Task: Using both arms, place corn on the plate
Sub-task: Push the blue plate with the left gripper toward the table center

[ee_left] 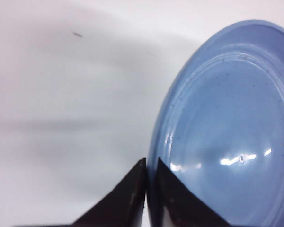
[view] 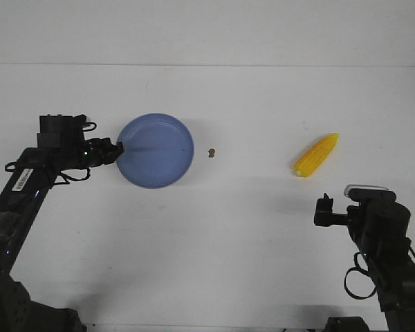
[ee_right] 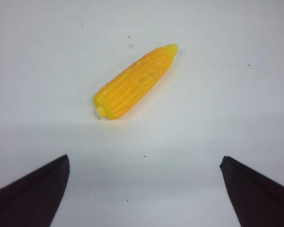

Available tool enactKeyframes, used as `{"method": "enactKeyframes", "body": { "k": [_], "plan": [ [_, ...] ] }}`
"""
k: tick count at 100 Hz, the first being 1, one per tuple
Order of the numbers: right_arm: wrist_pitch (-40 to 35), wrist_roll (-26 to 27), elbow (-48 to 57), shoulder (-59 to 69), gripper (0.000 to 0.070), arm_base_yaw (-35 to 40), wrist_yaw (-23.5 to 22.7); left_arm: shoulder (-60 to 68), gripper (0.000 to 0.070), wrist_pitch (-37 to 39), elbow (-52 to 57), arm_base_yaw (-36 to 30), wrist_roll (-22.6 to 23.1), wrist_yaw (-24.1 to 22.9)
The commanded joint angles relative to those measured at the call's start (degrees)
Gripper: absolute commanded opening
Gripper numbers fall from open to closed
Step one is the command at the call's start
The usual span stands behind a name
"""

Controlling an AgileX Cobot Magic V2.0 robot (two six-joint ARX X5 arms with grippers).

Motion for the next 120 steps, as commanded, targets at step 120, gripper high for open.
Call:
{"method": "enactKeyframes", "body": {
  "k": [120],
  "plan": [
    [0.63,0.55,0.83,0.39,0.0672,0.0,-0.09,0.48,0.0235,11.47,-19.8,-24.02,-5.49,-4.74]
  ]
}}
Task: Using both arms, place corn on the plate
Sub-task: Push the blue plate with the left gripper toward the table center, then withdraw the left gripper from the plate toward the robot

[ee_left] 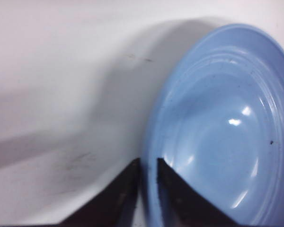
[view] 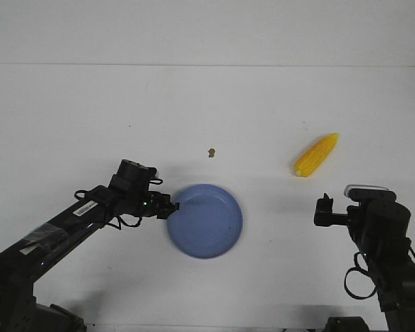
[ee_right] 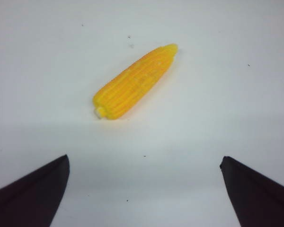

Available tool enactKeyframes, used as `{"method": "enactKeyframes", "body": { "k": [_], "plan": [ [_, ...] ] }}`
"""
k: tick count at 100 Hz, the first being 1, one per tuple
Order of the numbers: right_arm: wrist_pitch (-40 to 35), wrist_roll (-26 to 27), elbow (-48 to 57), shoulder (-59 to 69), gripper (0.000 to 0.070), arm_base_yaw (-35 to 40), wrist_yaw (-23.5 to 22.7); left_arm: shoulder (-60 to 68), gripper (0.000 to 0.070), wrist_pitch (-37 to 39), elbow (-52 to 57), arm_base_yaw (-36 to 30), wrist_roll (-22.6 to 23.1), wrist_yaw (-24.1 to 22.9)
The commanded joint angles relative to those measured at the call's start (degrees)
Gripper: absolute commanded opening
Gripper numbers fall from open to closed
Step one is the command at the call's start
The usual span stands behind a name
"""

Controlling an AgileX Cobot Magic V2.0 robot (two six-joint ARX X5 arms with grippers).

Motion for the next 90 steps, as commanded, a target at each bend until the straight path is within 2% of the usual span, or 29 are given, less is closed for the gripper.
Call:
{"method": "enactKeyframes", "body": {
  "k": [1,21,29,38,44,57,69,71,77,90],
  "plan": [
    [0.63,0.55,0.83,0.39,0.0672,0.0,-0.09,0.76,0.0244,0.22,0.44,-0.26,-0.57,-0.22],
    [0.59,0.55,0.83,0.39,0.0672,0.0,-0.07,-0.15,0.0464,2.05,0.44,0.0,0.63,-0.17],
    [0.59,0.55,0.83,0.39,0.0672,0.0,-0.07,-1.84,0.0508,3.58,0.44,0.81,1.09,-0.17],
    [0.61,0.55,0.83,0.39,0.0672,0.0,-0.07,-5.22,0.0508,4.83,0.46,2.56,2.49,-0.28],
    [0.63,0.55,0.83,0.39,0.0672,0.0,-0.07,-8.13,0.0508,5.05,0.46,4.11,4.37,-2.01],
    [0.63,0.57,0.83,0.39,0.0672,0.0,-0.09,-15.34,0.0508,3.8,0.46,7.78,11.74,-10.43],
    [0.85,1.05,0.83,0.52,0.0672,0.0,-0.09,-21.49,0.0508,0.96,0.44,10.36,18.69,-21.84],
    [0.94,1.36,0.83,0.55,0.0672,0.0,-0.07,-22.56,0.0508,0.31,0.44,10.64,19.17,-24.02],
    [2.19,2.49,0.83,1.05,0.0672,0.0,-0.09,-24.41,0.0508,-0.63,0.44,11.15,19.28,-26.62],
    [8.35,5.18,0.96,4.39,0.0672,0.0,-0.07,-26.82,0.0508,-1.64,0.44,11.85,19.23,-26.82]
  ]
}}
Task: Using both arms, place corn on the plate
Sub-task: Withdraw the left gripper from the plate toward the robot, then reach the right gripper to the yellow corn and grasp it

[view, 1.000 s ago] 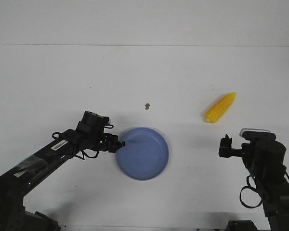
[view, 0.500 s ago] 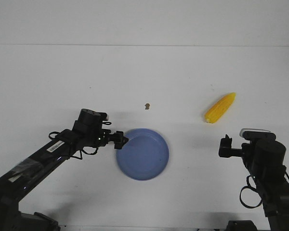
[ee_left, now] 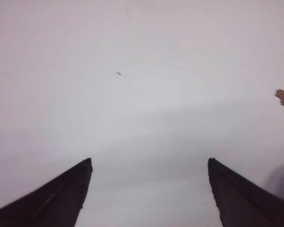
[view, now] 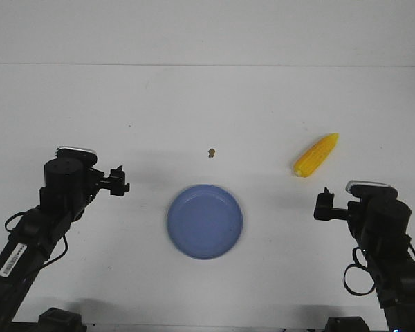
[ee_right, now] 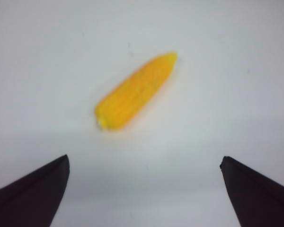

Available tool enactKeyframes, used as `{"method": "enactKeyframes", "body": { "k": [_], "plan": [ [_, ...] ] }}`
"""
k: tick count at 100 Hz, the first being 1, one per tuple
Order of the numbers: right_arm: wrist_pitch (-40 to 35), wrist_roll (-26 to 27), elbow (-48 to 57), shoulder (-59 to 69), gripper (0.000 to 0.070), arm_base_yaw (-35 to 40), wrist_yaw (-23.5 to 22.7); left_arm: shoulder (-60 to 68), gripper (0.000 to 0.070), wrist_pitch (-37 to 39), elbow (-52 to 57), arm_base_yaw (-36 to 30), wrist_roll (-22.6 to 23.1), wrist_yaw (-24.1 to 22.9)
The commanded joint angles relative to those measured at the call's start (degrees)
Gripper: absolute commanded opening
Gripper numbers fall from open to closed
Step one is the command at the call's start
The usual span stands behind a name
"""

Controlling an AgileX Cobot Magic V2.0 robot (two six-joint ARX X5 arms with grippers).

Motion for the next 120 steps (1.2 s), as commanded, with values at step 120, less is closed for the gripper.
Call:
{"method": "enactKeyframes", "body": {
  "k": [120],
  "plan": [
    [4.02,11.89,29.77,59.28,0.0538,-2.62,-2.23,0.33,0.0505,-1.29,0.44,-0.04,0.94,-0.13]
  ]
}}
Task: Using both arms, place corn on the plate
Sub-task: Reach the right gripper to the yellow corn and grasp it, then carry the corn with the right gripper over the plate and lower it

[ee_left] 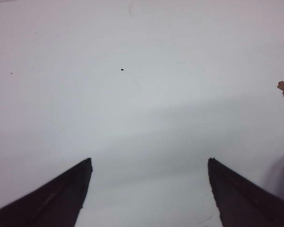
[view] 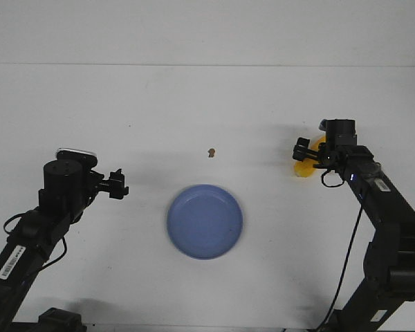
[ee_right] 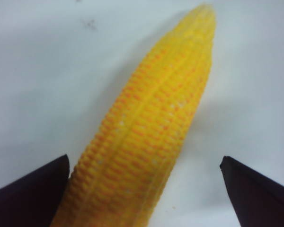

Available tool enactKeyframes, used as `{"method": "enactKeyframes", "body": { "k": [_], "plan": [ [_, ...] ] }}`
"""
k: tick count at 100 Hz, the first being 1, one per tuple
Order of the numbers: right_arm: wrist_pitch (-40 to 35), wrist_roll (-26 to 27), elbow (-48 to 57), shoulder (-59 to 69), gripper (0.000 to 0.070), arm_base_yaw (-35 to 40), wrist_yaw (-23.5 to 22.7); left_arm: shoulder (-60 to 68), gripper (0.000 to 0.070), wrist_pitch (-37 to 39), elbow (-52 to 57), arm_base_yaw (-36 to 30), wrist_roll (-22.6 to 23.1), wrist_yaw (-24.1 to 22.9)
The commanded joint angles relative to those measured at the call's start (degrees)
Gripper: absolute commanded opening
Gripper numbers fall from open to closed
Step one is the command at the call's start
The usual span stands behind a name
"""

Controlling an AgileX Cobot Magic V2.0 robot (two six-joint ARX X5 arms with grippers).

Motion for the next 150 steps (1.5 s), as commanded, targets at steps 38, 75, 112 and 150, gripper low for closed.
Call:
{"method": "enactKeyframes", "body": {
  "k": [38,75,112,150],
  "plan": [
    [-0.79,-1.44,1.29,-0.55,0.0104,0.55,-6.84,0.52,0.0505,0.28,0.44,-0.11,0.2,-0.13],
    [-11.41,-8.17,1.29,-12.81,0.0123,18.43,-7.26,0.52,0.0505,0.28,0.44,-0.11,0.17,-0.13],
    [-10.4,-8.66,1.2,-10.67,0.013,40.11,-6.99,0.52,0.0505,0.28,0.44,-0.11,0.2,-0.13],
    [-11.32,-7.37,1.2,-5.11,0.0363,43.76,-6.97,0.52,0.0505,0.28,0.44,-0.11,0.2,-0.13]
  ]
}}
